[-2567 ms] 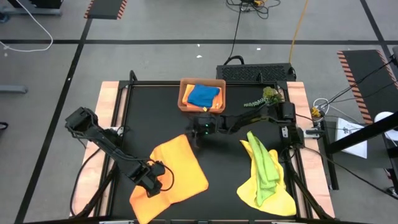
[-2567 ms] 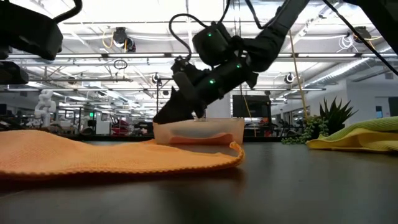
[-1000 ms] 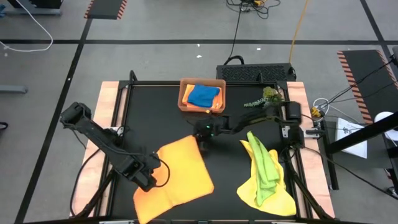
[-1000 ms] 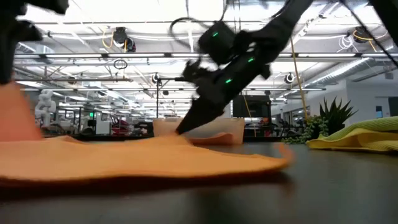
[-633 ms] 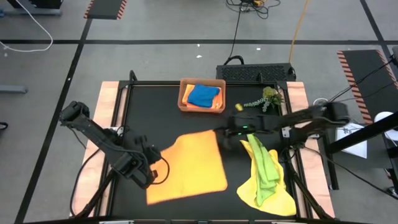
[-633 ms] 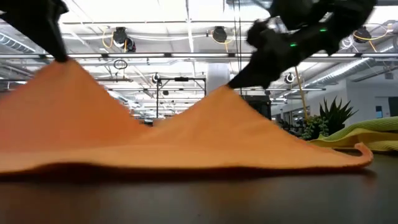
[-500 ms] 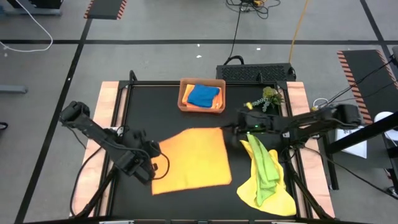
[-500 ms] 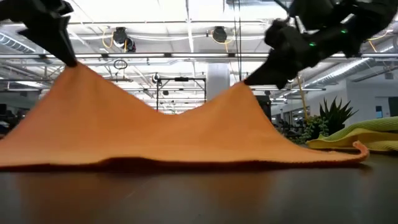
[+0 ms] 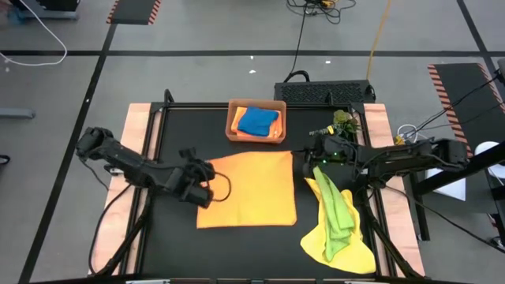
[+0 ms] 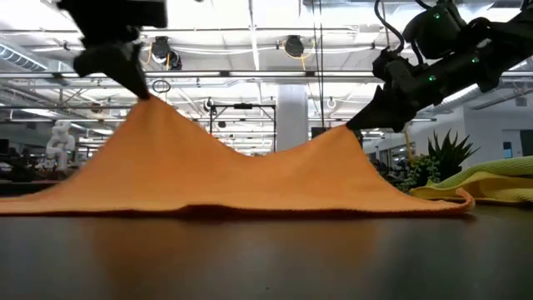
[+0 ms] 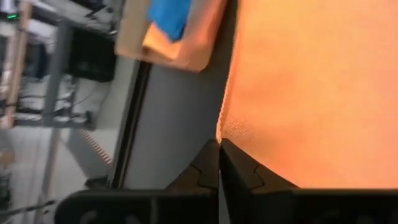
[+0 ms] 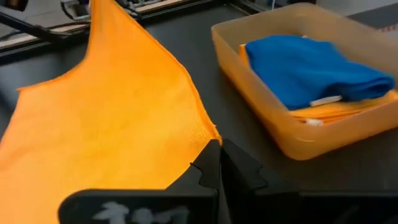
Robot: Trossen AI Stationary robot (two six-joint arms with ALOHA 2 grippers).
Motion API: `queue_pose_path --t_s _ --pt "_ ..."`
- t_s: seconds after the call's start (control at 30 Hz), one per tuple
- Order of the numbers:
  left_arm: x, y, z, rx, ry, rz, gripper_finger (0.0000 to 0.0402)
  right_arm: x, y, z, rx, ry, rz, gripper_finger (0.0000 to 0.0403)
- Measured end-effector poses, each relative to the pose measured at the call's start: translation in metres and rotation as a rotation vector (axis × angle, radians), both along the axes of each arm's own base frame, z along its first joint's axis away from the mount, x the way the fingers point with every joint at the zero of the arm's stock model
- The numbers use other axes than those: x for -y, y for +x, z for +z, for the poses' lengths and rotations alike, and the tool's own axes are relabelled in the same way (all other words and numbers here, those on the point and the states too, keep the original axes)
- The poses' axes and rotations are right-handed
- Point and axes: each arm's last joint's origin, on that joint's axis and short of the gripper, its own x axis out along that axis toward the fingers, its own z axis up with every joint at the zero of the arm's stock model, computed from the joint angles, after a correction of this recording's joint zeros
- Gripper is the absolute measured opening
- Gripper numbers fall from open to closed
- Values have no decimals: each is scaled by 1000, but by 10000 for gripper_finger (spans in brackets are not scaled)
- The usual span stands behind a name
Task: Fold microfiber towels
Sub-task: Fold the orange towel
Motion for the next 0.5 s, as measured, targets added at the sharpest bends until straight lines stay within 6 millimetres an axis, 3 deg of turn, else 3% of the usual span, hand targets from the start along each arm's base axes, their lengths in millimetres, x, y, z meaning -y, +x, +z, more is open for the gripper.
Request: queue_pose_path --t_s 0.2,0.5 --pt "-21 8 -5 125 -121 -117 4 1 -3 4 10 -9 1 0" --pt "-46 -39 -24 407 -183 -157 2 -7 -5 10 29 -58 55 0"
